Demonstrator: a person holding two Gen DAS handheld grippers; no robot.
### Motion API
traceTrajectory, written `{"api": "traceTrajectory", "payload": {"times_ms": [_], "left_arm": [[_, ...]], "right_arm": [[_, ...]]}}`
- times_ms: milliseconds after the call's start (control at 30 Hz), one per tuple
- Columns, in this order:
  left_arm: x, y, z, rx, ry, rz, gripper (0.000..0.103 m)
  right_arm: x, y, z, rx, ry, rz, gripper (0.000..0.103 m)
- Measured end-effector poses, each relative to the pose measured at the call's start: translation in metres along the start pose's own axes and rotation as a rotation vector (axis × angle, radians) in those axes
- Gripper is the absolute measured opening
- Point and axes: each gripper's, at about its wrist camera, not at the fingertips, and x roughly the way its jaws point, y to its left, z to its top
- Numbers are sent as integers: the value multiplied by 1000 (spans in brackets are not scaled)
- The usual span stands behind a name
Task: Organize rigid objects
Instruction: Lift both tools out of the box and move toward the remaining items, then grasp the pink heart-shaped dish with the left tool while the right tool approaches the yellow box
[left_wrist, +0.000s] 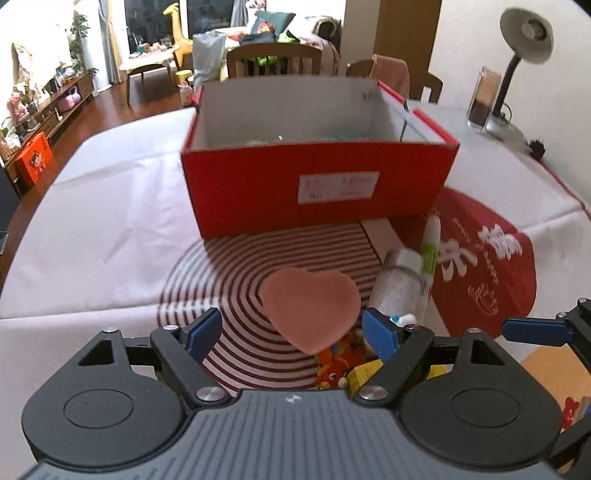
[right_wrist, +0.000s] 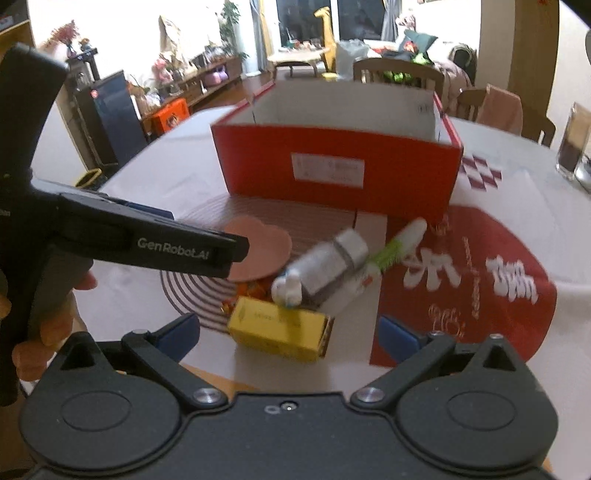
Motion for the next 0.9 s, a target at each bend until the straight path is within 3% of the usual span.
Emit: {"api": "traceTrajectory", "payload": {"times_ms": [433,900], "left_arm": [[38,-5,6,-38,59,-44,83],[58,-7,10,-27,78,-10,83]], "right_arm": [[24,7,-4,-44,57,26,102],[43,7,0,-58,77,26,101]]}}
